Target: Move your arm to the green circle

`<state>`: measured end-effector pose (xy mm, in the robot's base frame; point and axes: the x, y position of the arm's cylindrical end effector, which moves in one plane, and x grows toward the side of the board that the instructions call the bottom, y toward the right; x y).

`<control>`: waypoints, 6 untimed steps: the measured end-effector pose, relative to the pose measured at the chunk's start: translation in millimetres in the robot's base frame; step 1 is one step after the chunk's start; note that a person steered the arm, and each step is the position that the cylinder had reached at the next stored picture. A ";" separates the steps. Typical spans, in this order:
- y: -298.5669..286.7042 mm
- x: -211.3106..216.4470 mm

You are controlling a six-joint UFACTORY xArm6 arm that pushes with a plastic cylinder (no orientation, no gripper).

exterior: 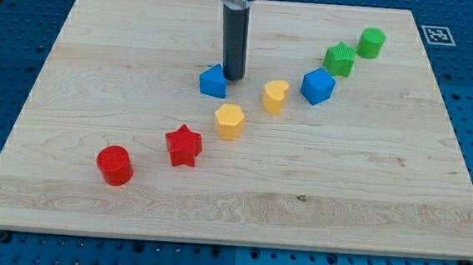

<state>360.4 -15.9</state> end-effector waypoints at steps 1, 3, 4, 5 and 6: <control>0.1 -54.6; 105.7 -141.5; 205.2 -141.9; 283.8 -131.4; 267.2 -83.5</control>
